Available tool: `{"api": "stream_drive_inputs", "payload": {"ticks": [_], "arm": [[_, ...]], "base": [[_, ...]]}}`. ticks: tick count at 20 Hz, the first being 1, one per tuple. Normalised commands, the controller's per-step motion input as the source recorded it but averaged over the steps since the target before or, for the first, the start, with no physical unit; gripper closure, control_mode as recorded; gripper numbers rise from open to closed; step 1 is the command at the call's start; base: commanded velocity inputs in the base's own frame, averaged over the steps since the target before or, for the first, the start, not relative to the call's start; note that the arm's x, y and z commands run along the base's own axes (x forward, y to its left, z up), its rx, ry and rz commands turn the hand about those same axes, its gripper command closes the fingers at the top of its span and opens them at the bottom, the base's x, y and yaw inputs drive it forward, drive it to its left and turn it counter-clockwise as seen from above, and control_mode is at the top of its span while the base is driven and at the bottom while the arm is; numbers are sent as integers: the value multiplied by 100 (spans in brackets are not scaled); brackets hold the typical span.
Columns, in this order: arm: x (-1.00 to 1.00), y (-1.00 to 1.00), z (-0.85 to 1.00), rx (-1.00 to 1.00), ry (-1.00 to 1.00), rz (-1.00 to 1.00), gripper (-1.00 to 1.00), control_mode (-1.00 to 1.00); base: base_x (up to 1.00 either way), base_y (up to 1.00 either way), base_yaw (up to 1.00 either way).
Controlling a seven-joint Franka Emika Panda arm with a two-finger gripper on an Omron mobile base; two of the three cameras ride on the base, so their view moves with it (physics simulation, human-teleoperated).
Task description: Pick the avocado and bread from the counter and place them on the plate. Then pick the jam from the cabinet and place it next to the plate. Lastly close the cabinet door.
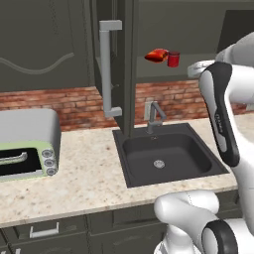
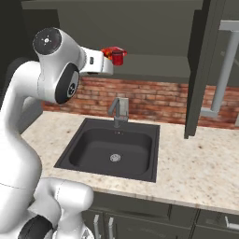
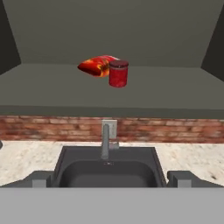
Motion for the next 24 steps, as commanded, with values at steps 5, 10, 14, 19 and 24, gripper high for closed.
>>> {"api": "stream_drive_inputs", "payload": {"ticks": [5,10,14,19,24], "arm": [[62,9,0,0,0,0,-100,-100],[63,2,0,0,0,0,-100,-100],[54,0,0,0,0,0,-100,-100],[55,0,0,0,1,0,-100,-100],[49,-1,0,0,0,0,-100,-100]], "base": [[0,0,0],[0,0,0],[0,0,0],[0,0,0],[0,0,0]]}}
